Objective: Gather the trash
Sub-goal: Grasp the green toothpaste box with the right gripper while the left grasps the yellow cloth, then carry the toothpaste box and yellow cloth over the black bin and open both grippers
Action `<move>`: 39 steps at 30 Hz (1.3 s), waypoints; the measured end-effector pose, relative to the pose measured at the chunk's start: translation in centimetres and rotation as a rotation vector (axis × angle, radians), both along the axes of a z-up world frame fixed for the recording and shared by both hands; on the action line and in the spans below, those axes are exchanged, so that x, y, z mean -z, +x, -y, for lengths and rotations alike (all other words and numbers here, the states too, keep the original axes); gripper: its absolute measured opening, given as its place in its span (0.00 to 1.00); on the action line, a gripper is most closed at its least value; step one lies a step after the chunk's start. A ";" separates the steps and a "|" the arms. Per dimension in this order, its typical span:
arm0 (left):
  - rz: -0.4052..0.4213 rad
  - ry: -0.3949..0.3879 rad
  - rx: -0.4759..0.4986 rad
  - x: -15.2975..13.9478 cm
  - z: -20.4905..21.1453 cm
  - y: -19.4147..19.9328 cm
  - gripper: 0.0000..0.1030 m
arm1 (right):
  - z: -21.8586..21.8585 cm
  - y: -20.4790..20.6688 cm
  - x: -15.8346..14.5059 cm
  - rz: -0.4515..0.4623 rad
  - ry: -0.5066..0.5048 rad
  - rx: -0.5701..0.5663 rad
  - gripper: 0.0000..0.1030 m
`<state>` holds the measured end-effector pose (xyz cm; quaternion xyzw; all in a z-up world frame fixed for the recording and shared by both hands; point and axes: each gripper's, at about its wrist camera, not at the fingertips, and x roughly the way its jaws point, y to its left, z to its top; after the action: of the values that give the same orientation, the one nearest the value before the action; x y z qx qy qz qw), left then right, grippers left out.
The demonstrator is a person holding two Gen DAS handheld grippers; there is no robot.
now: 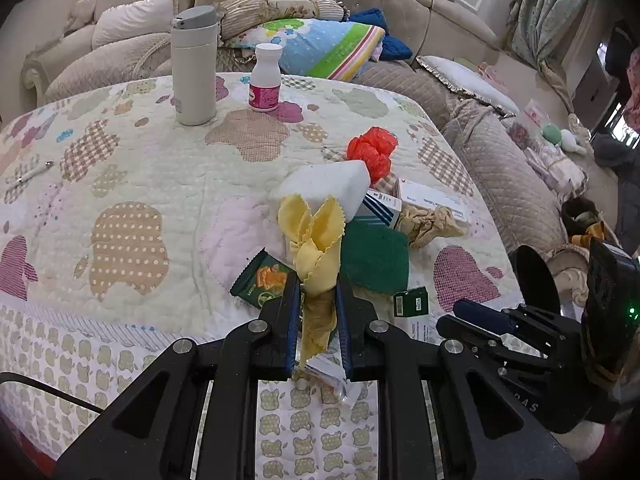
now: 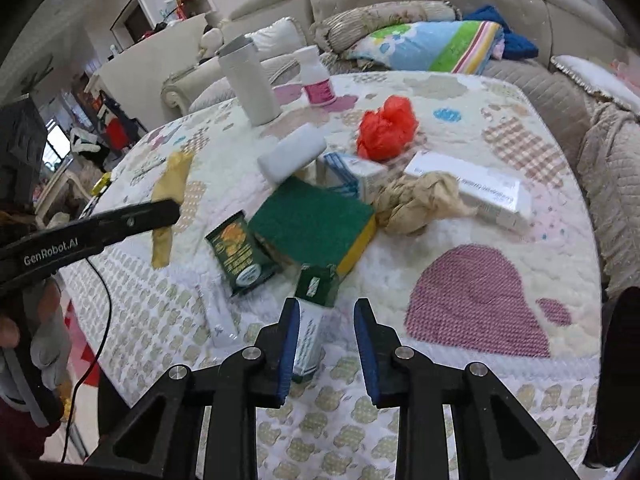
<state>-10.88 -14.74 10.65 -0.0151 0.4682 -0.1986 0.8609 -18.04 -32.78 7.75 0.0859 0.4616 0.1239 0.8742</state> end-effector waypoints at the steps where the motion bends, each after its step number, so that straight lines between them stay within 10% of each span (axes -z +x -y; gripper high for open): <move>1: -0.001 0.008 -0.003 0.1 0.0 -0.1 0.14 | -0.2 -0.1 0.1 0.001 0.009 0.004 0.32; 7: -0.014 0.022 -0.013 0.5 -0.4 -0.7 0.14 | -2.6 0.9 2.5 -0.051 0.000 -0.027 0.45; 11: -0.010 0.021 -0.011 0.3 -0.7 -1.3 0.14 | -2.8 1.2 3.9 -0.079 0.002 -0.036 0.27; 39: 0.080 0.040 0.243 -3.9 15.5 -4.9 0.14 | 14.0 -5.0 -3.8 0.104 0.041 0.240 0.26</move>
<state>-15.79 -30.28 14.50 0.0667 0.4358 -0.2923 0.8487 -23.03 -46.73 11.55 0.1516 0.3993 0.0320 0.9036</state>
